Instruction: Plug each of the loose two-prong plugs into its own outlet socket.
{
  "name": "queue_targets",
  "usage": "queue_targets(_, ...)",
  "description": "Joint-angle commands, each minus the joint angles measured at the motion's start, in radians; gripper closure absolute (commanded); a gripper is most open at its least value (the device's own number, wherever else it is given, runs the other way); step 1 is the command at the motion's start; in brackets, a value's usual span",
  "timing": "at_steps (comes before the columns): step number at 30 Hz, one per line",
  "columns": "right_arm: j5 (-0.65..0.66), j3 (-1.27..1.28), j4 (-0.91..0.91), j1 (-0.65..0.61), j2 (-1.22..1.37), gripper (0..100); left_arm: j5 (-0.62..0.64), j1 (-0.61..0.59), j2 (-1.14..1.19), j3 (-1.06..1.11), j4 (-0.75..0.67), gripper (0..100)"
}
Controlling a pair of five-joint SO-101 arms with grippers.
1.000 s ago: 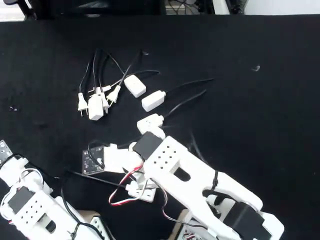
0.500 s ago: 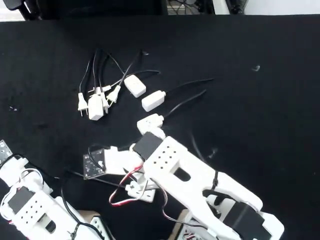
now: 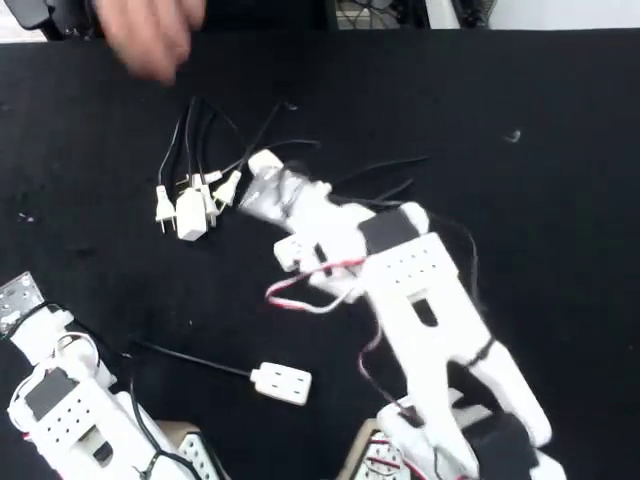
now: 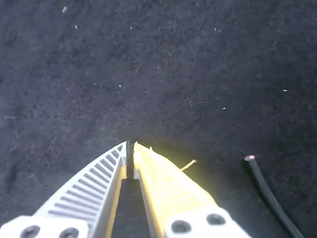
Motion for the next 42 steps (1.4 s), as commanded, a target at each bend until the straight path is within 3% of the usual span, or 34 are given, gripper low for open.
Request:
queue_targets(1, -0.052, -0.016, -0.005, 0.032, 0.053, 86.1, -0.008, 0.012, -0.009, -0.008, -0.014, 97)
queue_targets(8, -0.054, -0.007, 0.117, 0.012, -0.114, 85.1, -0.009, 0.016, -0.009, -0.005, -0.014, 97)
queue_targets(12, -0.117, 0.145, 0.166, -0.181, -0.245, 77.2, -0.009, 0.018, -0.009, -0.005, -0.014, 97)
queue_targets(15, -0.17, 0.294, 0.104, -0.373, -0.305, 71.3, -0.009, 0.018, -0.009, -0.007, -0.014, 97)
queue_targets(19, -0.193, 0.418, 0.003, -0.427, -0.355, 69.4, -0.009, 0.015, -0.009, -0.007, -0.014, 97)
queue_targets(24, -0.192, 0.443, -0.014, -0.354, -0.398, 69.4, -0.009, 0.016, -0.009, -0.007, -0.014, 97)
queue_targets(31, -0.186, 0.381, -0.121, -0.072, -0.366, 73.0, -0.009, 0.016, -0.009, -0.005, -0.014, 97)
queue_targets(36, -0.077, 0.363, -0.14, -0.055, -0.136, 71.9, -0.009, 0.016, -0.009, -0.005, -0.014, 97)
queue_targets(42, 0.109, 0.291, -0.221, 0.123, 0.015, 69.2, -0.009, 0.016, -0.009, -0.005, -0.014, 97)
